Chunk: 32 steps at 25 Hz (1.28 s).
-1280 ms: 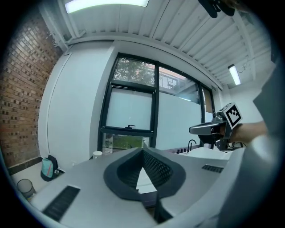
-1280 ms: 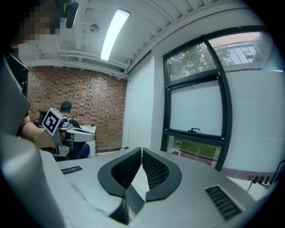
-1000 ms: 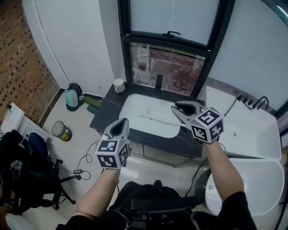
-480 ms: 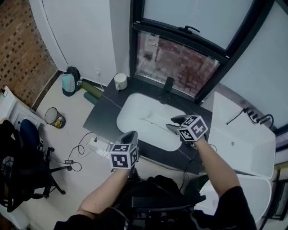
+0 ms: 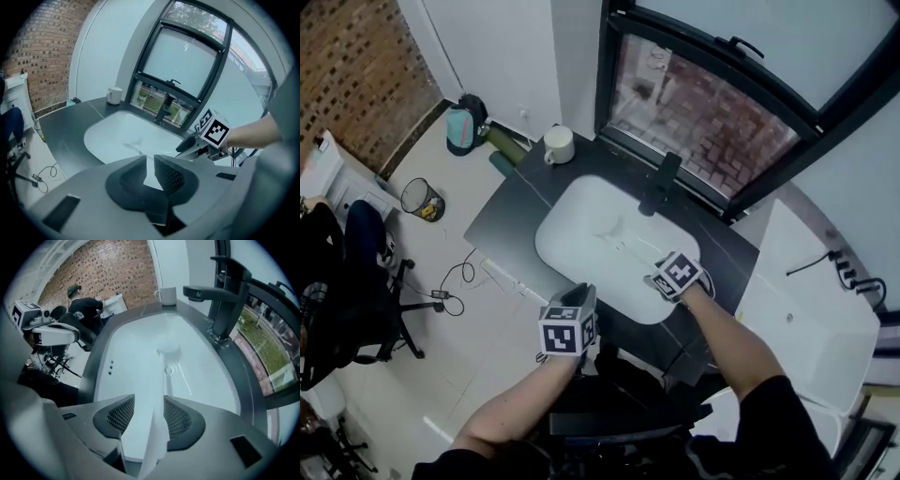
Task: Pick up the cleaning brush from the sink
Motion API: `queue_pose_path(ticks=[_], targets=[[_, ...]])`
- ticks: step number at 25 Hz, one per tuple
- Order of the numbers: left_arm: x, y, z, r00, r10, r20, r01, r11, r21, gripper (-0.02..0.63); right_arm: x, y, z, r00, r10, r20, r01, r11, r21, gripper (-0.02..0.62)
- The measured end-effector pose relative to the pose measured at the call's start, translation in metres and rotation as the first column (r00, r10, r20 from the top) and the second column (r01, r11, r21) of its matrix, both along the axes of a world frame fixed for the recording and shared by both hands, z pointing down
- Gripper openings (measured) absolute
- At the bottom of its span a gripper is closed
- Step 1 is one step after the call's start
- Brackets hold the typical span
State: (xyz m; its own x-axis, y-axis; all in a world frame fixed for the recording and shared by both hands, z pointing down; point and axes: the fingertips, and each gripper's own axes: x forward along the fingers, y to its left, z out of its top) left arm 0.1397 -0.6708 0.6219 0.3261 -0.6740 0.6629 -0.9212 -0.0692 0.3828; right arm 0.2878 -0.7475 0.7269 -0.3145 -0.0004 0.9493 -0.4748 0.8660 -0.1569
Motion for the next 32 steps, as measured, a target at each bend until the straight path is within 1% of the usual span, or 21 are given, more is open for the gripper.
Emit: queue_pose_path(ticks=[4, 7, 8, 9, 11, 13, 15, 19, 22, 24, 26, 28, 30, 32], targets=[[0.015, -0.011, 0.03, 0.998, -0.059, -0.016, 0.059, 0.997, -0.052, 0.061, 0.005, -0.022, 0.04, 0.996, -0.04, -0.082, 0.04, 0.999, -0.003, 0.199], [0.027, -0.008, 0.053, 0.997, -0.075, -0.019, 0.073, 0.993, -0.089, 0.061, 0.012, -0.021, 0.067, 0.991, -0.04, -0.131, 0.031, 0.997, -0.064, 0.199], [0.029, -0.007, 0.057, 0.996, -0.081, -0.028, 0.077, 0.992, -0.099, 0.061, 0.012, -0.02, 0.072, 0.989, -0.04, -0.141, 0.029, 0.996, -0.081, 0.166], [0.03, -0.005, 0.06, 0.996, -0.087, -0.036, 0.083, 0.991, -0.106, 0.061, 0.012, -0.02, 0.076, 0.988, -0.039, -0.149, 0.025, 0.995, -0.093, 0.114], [0.027, -0.002, 0.063, 0.993, -0.107, -0.047, 0.101, 0.988, -0.113, 0.061, 0.009, -0.019, 0.081, 0.989, -0.026, -0.149, 0.009, 0.994, -0.113, 0.104], [0.021, 0.002, 0.064, 0.989, -0.139, -0.052, 0.132, 0.985, -0.111, 0.061, 0.006, -0.018, 0.082, 0.991, -0.012, -0.132, -0.006, 0.991, -0.132, 0.101], [0.013, 0.004, 0.061, 0.985, -0.165, -0.049, 0.159, 0.982, -0.101, 0.061, 0.002, -0.018, 0.081, 0.994, -0.012, -0.111, -0.003, 0.992, -0.13, 0.101], [0.0, 0.01, 0.053, 0.983, -0.176, -0.045, 0.172, 0.981, -0.089, 0.061, -0.003, -0.018, 0.078, 0.992, -0.012, -0.124, -0.001, 0.994, -0.111, 0.101], [-0.009, 0.021, 0.042, 0.985, -0.166, -0.039, 0.163, 0.985, -0.057, 0.06, -0.01, -0.016, 0.077, 0.996, 0.06, -0.074, -0.069, 0.989, -0.131, 0.086], [-0.018, 0.033, 0.03, 0.986, -0.161, -0.044, 0.16, 0.987, -0.028, 0.003, -0.006, -0.01, 0.071, 0.995, 0.085, -0.061, -0.093, 0.987, -0.133, 0.084], [-0.038, 0.048, 0.016, 0.984, -0.175, -0.042, 0.175, 0.984, -0.007, 0.002, -0.009, 0.002, 0.056, 0.995, 0.101, -0.028, -0.104, 0.987, -0.119, 0.084], [-0.062, 0.063, 0.001, 0.982, -0.185, -0.029, 0.186, 0.982, 0.018, 0.002, -0.018, 0.016, 0.034, 0.991, 0.136, 0.018, -0.134, 0.986, -0.095, 0.084], [-0.085, 0.079, -0.015, 0.986, -0.167, -0.015, 0.167, 0.985, 0.047, 0.002, -0.031, 0.031, 0.012, 0.981, 0.185, 0.062, -0.181, 0.981, -0.064, 0.084], [-0.107, 0.1, -0.029, 0.992, -0.128, -0.017, 0.129, 0.988, 0.086, 0.002, -0.048, 0.056, -0.01, 0.972, 0.216, 0.088, -0.214, 0.976, -0.031, 0.084]])
